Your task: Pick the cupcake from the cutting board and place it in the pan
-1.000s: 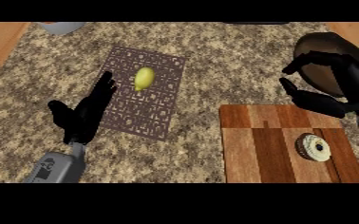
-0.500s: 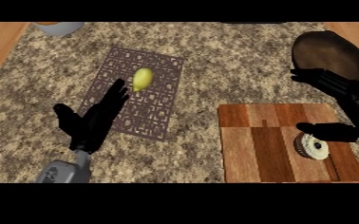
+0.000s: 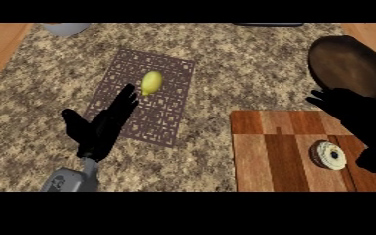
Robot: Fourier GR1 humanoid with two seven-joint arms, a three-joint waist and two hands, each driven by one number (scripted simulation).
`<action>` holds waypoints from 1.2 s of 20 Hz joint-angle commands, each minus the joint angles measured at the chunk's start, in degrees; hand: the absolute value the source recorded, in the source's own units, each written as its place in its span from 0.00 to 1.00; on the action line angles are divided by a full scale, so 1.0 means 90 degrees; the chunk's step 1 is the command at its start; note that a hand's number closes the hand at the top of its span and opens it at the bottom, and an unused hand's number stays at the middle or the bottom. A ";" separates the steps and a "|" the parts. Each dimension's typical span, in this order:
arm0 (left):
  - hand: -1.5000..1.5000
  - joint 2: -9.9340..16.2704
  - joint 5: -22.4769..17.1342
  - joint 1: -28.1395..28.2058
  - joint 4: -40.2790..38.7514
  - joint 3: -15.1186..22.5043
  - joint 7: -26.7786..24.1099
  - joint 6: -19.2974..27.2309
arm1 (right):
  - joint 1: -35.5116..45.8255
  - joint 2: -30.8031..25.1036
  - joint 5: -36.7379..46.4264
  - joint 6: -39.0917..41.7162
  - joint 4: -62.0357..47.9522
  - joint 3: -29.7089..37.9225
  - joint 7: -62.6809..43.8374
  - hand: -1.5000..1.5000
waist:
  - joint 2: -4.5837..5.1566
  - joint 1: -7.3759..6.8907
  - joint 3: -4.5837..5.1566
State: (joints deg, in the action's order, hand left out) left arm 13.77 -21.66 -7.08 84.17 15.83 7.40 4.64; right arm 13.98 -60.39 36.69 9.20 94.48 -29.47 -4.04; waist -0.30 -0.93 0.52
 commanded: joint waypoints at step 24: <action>0.50 -0.0247 0.0463 0.0528 0.0591 -0.0020 0.0236 -0.0026 | -0.0157 0.2391 0.2506 0.4185 0.0876 -0.1763 -0.4864 0.00 | 0.0027 0.0086 -0.0058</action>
State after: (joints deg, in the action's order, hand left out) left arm 12.80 -19.72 -4.33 89.27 14.07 11.04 4.01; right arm 12.70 -37.99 54.67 46.70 103.95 -44.17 -45.85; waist -0.07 -0.07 0.02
